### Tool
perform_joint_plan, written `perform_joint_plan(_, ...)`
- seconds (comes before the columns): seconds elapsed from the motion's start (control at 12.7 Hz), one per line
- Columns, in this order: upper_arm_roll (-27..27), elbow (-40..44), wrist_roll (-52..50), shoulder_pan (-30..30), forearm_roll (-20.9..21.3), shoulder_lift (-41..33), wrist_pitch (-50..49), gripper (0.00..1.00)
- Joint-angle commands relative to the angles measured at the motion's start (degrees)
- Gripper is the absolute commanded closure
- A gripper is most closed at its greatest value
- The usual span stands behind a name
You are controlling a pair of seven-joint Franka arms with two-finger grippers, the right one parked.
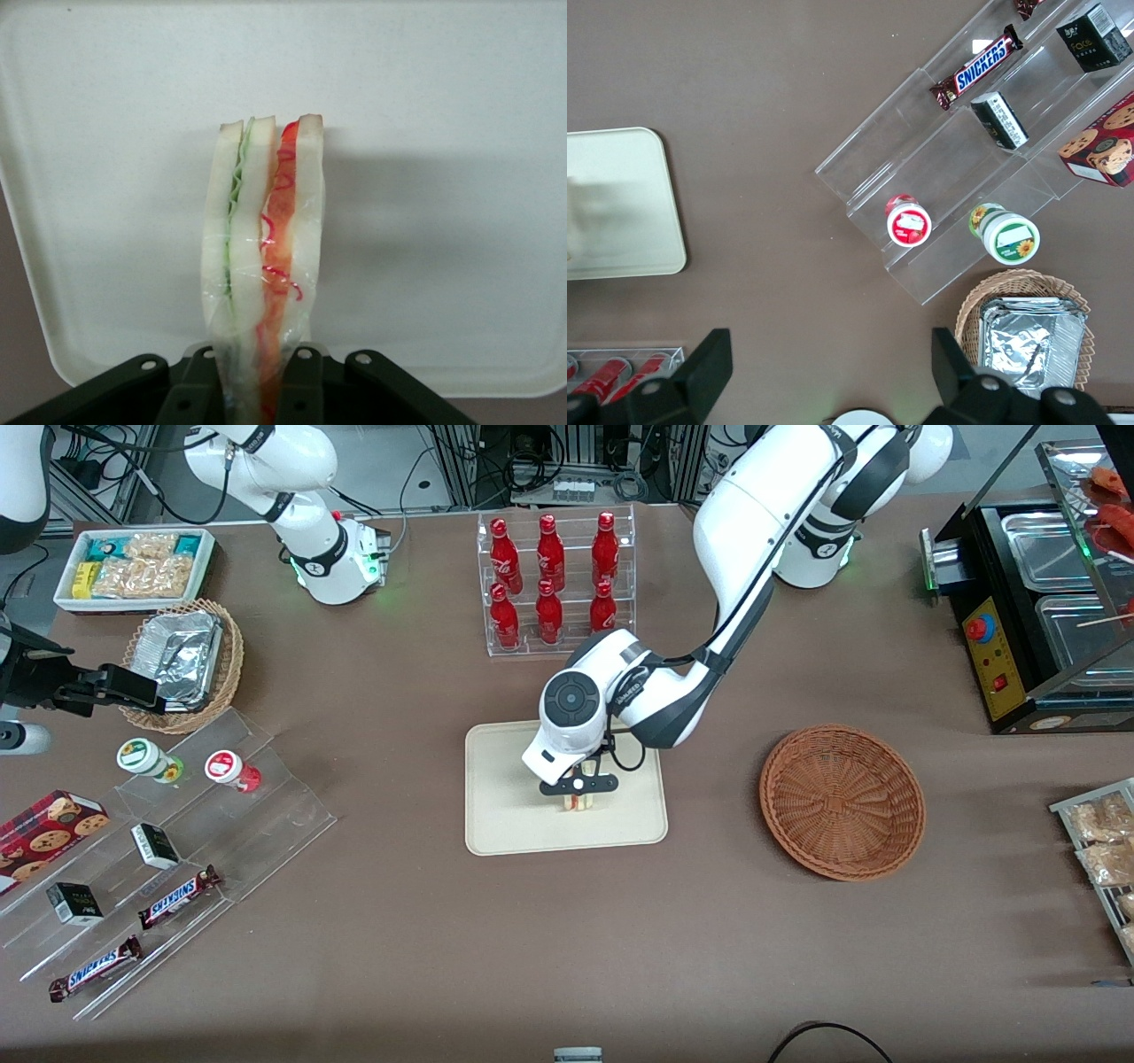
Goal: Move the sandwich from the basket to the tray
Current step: 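Lower the sandwich onto the tray and open the left gripper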
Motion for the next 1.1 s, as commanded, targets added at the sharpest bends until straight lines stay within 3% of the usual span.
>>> perform_joint_plan(0.0, 0.7, 2.4, -2.8, -1.3, 2.3, 1.4, -1.5, 0.97)
perform_joint_plan(0.24, 0.7, 2.5, -2.8, -1.2, 2.3, 2.3, -1.1, 0.94)
perform_joint_plan(0.47, 0.7, 2.5, -2.8, -1.2, 2.3, 2.5, -0.7, 0.71)
perform_joint_plan(0.55, 0.7, 2.5, -2.8, -1.2, 2.3, 2.9, -0.3, 0.51)
perform_joint_plan(0.63, 0.7, 2.5, -2.9, -1.2, 2.3, 3.0, 0.1, 0.1)
perform_joint_plan(0.71, 0.7, 2.5, -3.0, -1.2, 2.3, 2.9, 0.1, 0.0)
perform_joint_plan(1.02, 0.7, 2.5, -3.0, -1.1, 2.3, 2.2, -0.2, 0.0)
